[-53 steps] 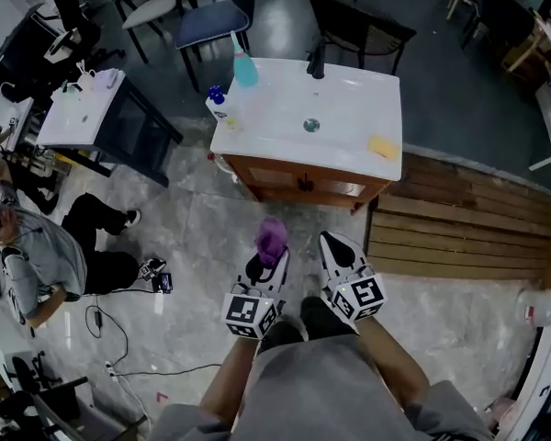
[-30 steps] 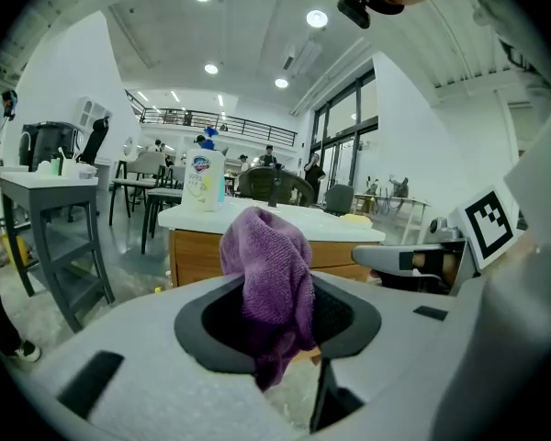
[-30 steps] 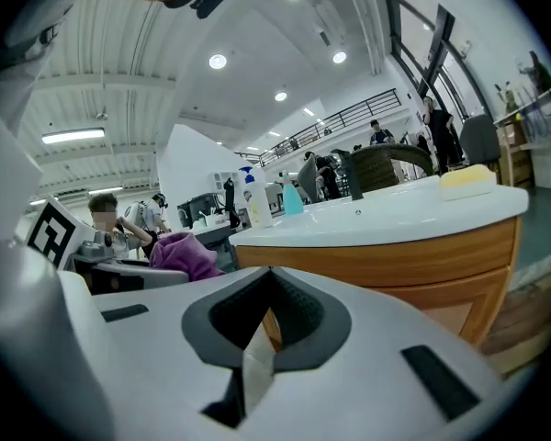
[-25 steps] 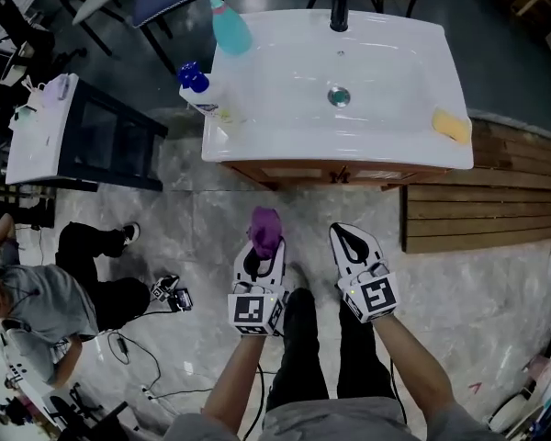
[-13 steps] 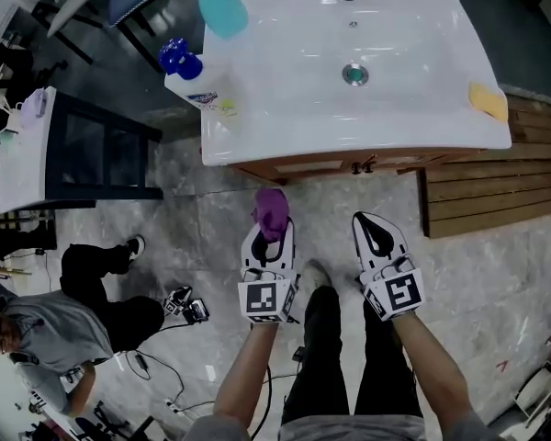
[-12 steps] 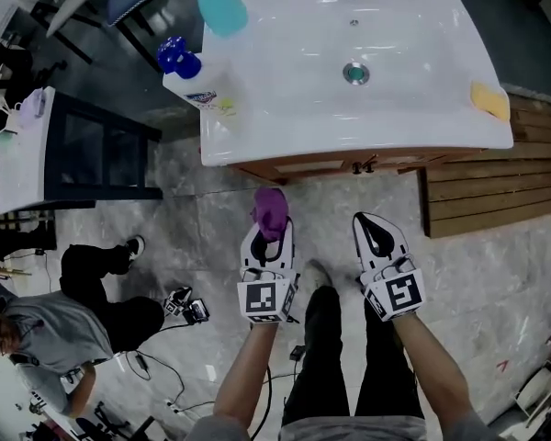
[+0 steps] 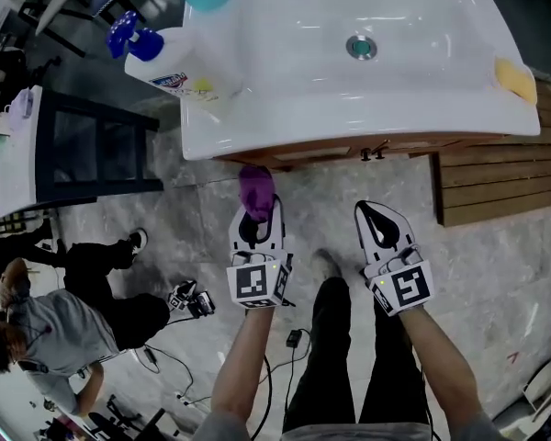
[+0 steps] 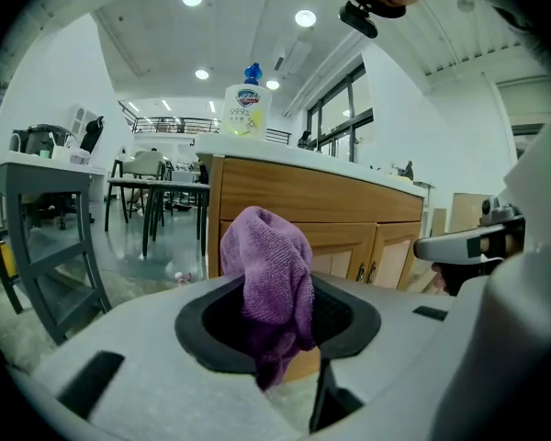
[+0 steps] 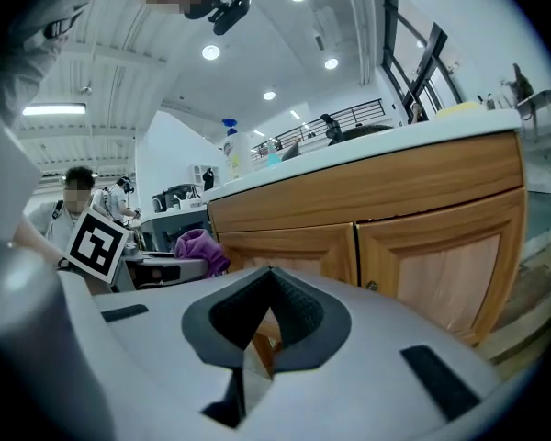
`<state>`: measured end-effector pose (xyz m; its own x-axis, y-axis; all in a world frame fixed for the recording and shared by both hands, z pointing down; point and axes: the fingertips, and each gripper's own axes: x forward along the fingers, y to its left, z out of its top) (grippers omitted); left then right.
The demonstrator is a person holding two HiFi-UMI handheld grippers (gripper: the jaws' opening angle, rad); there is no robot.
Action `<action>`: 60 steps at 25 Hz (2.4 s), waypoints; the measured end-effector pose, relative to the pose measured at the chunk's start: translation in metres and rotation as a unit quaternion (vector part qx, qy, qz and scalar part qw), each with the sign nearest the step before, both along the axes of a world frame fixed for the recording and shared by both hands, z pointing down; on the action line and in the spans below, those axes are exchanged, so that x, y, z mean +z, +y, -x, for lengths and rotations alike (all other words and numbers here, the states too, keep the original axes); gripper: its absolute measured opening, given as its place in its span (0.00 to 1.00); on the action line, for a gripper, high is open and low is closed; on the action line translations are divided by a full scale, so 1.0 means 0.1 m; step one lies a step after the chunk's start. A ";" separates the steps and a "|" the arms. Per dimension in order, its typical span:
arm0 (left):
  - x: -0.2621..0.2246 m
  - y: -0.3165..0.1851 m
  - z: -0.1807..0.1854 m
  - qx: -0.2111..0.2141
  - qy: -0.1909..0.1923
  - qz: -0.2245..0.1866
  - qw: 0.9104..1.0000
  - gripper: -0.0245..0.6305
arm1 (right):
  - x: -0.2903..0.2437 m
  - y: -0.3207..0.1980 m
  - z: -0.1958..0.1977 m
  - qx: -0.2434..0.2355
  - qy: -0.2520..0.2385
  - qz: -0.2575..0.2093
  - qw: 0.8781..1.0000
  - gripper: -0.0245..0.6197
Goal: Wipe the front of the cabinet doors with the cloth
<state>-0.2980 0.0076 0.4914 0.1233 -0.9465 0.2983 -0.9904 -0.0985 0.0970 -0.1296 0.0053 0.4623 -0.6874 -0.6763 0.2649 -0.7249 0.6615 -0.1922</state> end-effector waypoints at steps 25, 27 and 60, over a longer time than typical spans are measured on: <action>0.30 -0.53 0.12 0.020 -0.006 0.022 1.000 0.25 | 0.32 -0.14 -0.17 0.053 -0.016 0.021 0.998 0.05; 0.30 -0.54 0.08 0.023 -0.005 0.023 0.999 0.25 | 0.32 -0.15 -0.19 0.055 -0.017 0.020 0.998 0.05; 0.32 -0.82 -1.13 0.099 0.002 0.024 0.995 0.25 | 0.37 -0.19 -1.14 0.101 -0.022 0.024 0.994 0.05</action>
<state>-0.1847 -0.0739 0.5230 0.3073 -0.8878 0.3425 -0.9516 -0.2870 0.1099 -0.0154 -0.0137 0.4994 -0.5510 -0.7887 0.2726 -0.8319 0.4936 -0.2535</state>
